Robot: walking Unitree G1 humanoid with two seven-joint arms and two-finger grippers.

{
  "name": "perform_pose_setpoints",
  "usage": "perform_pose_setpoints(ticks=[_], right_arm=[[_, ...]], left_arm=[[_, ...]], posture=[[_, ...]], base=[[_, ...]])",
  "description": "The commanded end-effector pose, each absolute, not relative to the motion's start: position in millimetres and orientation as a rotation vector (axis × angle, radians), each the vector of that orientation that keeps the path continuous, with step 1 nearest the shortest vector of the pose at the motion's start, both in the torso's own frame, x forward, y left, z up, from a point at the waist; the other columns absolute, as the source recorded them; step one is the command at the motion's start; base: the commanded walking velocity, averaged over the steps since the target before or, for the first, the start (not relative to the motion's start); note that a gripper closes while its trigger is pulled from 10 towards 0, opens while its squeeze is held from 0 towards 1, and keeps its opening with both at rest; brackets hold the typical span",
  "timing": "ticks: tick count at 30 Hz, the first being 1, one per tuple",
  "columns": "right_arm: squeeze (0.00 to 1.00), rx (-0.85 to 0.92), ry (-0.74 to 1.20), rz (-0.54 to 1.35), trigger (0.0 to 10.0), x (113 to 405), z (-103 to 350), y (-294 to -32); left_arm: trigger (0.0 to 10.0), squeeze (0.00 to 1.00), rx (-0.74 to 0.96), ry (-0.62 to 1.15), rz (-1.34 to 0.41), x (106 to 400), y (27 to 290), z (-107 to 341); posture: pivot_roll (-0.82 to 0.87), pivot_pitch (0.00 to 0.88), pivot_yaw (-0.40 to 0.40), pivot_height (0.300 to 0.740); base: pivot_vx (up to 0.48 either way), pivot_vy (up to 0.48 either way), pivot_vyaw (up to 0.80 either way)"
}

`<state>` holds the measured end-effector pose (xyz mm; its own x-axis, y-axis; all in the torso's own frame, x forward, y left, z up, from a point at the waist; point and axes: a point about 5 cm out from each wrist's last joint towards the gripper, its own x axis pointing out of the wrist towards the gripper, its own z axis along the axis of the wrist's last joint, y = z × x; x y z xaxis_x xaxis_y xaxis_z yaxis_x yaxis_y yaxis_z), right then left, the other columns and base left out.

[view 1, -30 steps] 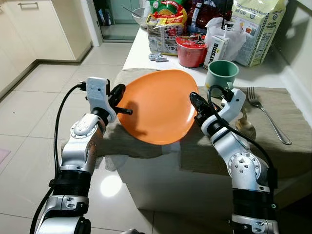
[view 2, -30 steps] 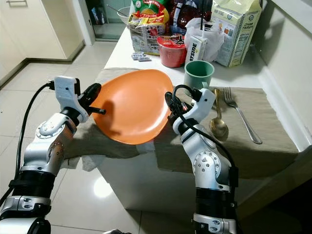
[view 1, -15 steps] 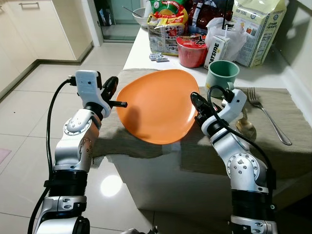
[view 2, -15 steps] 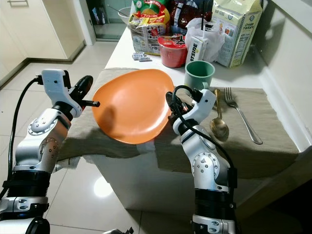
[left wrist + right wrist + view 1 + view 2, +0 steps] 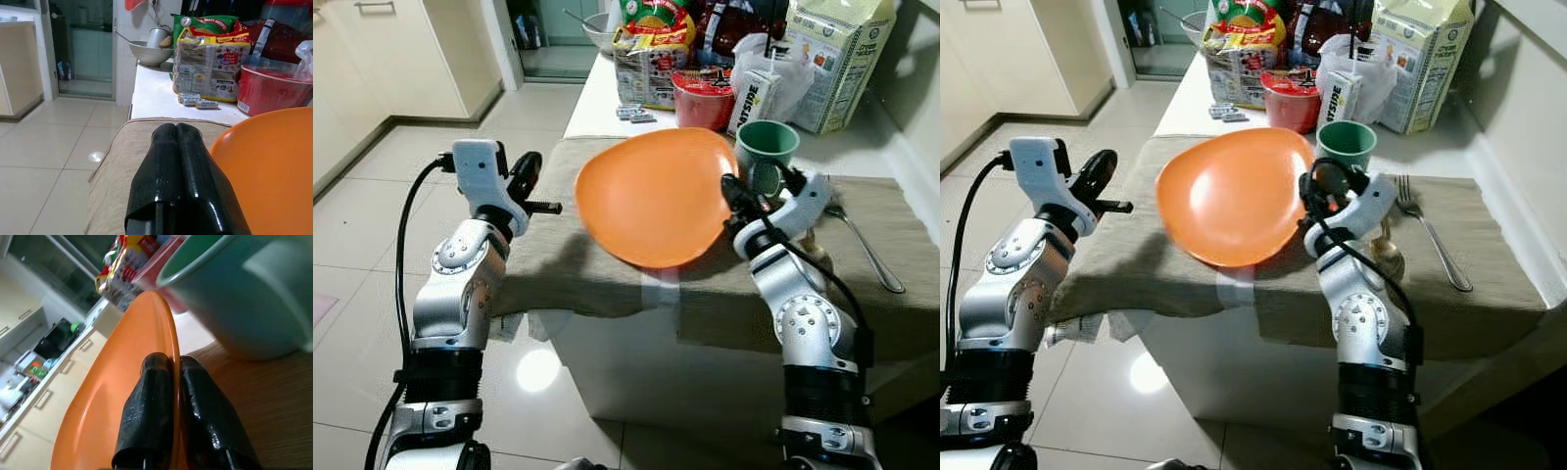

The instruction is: Setting the table

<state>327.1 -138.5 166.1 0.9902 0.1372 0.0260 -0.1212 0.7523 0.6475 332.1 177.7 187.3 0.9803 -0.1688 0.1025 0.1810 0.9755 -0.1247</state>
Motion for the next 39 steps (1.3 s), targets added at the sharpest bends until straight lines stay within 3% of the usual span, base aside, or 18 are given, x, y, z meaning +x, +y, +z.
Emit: perform_pose_setpoints(ticks=[1, 9, 27, 39], right_arm=[[0.00, 0.672, 0.021, 0.113, 0.0, 330, 166, -141], [0.00, 0.651, 0.056, 0.141, 0.0, 326, 155, -133], [0.00, 0.633, 0.091, 0.187, 0.0, 321, 145, -120], [0.00, 0.572, 0.073, 0.208, 0.0, 318, 145, -118]], left_arm=[[10.0, 0.00, -0.136, -0.093, -0.140, 325, 180, 184], [10.0, 0.00, -0.146, -0.041, -0.087, 308, 174, 162], [10.0, 0.00, -0.175, -0.091, -0.055, 305, 167, 175], [10.0, 0.00, -0.167, -0.084, -0.062, 304, 163, 173]], posture=[[-0.16, 0.024, 0.094, 0.740], [-0.15, 0.025, 0.092, 0.740], [-0.14, 0.014, 0.093, 0.740], [-0.15, 0.013, 0.088, 0.740]], base=[[0.000, 0.000, 0.00], [0.000, 0.000, 0.00], [0.000, 0.000, 0.00], [-0.312, 0.000, 0.00]])
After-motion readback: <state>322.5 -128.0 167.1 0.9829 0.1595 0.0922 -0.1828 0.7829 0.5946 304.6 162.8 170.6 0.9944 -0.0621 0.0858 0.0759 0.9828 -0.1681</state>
